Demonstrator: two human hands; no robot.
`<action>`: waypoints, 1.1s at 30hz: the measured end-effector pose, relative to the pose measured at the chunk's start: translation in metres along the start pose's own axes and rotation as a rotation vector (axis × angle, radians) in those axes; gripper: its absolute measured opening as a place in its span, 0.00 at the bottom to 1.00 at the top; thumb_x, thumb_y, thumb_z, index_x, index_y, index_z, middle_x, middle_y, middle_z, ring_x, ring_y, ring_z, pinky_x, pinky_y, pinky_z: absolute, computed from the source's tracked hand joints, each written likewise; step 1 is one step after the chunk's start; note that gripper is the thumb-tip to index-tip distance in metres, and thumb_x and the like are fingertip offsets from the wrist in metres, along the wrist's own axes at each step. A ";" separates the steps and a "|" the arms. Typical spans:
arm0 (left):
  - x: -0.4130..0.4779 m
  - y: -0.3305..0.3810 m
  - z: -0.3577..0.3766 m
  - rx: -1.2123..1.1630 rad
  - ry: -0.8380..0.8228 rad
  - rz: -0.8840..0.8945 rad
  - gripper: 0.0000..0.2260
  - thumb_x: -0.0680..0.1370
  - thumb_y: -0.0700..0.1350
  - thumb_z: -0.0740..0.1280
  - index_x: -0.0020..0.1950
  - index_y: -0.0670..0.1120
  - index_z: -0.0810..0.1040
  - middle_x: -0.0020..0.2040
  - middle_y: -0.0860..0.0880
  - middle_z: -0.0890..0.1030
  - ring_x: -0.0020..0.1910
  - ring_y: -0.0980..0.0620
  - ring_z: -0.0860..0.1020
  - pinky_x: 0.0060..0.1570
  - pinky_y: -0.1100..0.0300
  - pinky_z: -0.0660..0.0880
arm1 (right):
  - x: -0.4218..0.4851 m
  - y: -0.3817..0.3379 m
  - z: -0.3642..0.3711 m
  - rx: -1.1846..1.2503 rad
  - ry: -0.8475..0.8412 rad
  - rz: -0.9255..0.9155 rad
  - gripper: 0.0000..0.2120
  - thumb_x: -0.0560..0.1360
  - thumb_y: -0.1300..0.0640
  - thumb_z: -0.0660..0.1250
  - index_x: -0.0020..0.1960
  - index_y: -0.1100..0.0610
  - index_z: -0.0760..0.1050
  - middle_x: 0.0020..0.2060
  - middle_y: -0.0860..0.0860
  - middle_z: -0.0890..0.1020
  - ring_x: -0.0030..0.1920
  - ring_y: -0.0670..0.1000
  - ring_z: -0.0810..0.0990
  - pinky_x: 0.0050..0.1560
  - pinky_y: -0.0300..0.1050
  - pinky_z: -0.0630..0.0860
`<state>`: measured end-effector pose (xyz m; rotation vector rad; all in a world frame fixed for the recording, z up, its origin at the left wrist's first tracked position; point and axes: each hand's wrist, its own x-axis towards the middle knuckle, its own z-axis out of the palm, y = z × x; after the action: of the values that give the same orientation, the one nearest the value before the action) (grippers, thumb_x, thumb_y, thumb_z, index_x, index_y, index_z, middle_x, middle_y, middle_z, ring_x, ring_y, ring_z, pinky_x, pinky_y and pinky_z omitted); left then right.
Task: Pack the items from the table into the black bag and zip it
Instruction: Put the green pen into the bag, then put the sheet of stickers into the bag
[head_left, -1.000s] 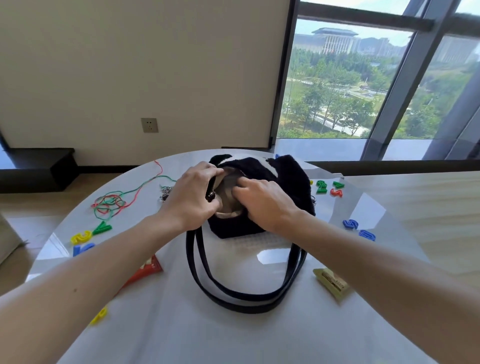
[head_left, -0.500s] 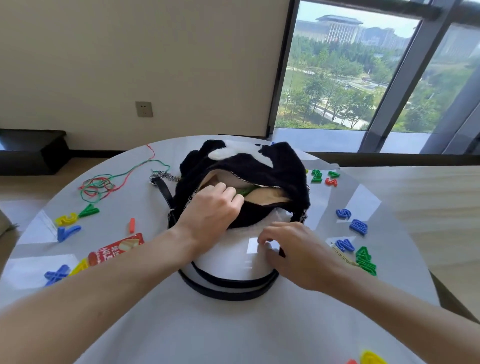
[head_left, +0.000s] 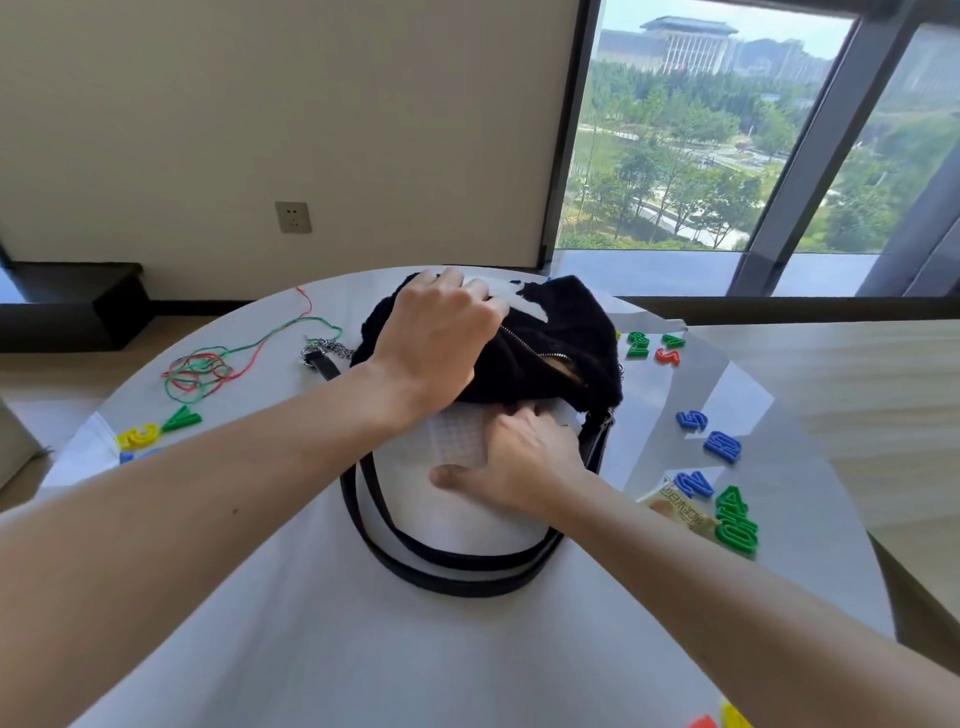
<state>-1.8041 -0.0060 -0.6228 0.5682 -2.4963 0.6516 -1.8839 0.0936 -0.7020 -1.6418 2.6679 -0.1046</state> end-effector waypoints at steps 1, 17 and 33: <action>-0.002 0.000 0.002 -0.008 0.002 0.007 0.10 0.70 0.37 0.67 0.49 0.49 0.77 0.44 0.52 0.79 0.46 0.47 0.75 0.41 0.57 0.63 | -0.002 -0.002 0.000 -0.019 0.028 -0.017 0.40 0.64 0.22 0.60 0.59 0.54 0.74 0.54 0.57 0.77 0.55 0.60 0.76 0.48 0.51 0.73; -0.054 -0.015 0.015 -0.549 -0.286 0.070 0.12 0.73 0.52 0.71 0.56 0.53 0.79 0.47 0.57 0.73 0.49 0.53 0.76 0.52 0.58 0.68 | -0.070 0.049 -0.096 0.088 -0.030 -0.158 0.03 0.78 0.56 0.64 0.47 0.53 0.75 0.43 0.49 0.81 0.46 0.53 0.79 0.43 0.51 0.77; -0.026 -0.029 0.034 -0.030 -0.253 -0.098 0.21 0.75 0.55 0.68 0.63 0.46 0.71 0.68 0.47 0.68 0.57 0.44 0.75 0.46 0.50 0.73 | -0.039 0.077 -0.103 0.849 0.711 -0.155 0.05 0.72 0.62 0.61 0.44 0.61 0.65 0.33 0.46 0.70 0.33 0.50 0.69 0.33 0.48 0.67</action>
<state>-1.7806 -0.0408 -0.6532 0.8004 -2.6847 0.5318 -1.9395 0.1688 -0.6050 -1.6311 2.2156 -1.8087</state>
